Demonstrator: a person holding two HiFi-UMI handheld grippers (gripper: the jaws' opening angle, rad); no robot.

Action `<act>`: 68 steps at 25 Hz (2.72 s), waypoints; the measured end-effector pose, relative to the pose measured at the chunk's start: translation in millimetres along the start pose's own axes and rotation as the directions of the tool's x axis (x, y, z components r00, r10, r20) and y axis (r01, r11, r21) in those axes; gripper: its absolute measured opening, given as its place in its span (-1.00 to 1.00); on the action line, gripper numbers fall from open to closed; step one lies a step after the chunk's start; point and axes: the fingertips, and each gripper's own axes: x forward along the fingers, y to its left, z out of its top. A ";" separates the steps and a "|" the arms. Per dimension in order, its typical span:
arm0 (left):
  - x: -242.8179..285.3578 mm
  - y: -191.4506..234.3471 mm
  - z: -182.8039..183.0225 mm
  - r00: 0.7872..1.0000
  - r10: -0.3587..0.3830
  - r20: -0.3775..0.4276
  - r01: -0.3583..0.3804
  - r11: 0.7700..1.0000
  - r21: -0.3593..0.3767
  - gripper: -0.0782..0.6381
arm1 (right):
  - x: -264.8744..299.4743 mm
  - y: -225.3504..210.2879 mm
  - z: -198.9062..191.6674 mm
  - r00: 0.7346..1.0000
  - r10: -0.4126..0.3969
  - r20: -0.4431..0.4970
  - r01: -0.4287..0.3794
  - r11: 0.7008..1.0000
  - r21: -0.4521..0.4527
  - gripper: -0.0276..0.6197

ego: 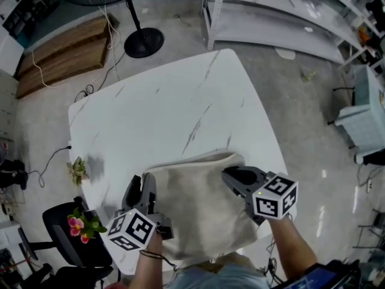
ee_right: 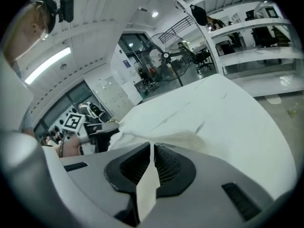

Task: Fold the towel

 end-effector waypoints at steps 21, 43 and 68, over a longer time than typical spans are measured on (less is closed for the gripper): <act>-182.2 5.3 -83.2 0.999 -0.049 0.022 0.042 0.972 0.230 -0.22 | -117.6 49.9 -61.8 0.990 -0.016 0.139 0.034 0.991 -0.132 -0.42; -190.7 35.9 -178.5 0.965 0.144 -0.218 -0.039 0.904 0.425 -0.60 | -144.9 49.3 -192.5 0.993 -0.110 0.043 0.116 0.977 -0.181 -0.73; -255.6 39.4 -218.1 0.971 0.117 -0.210 -0.075 0.978 0.197 -0.65 | -193.2 66.6 -245.3 0.997 -0.069 0.037 0.074 0.982 -0.171 -0.75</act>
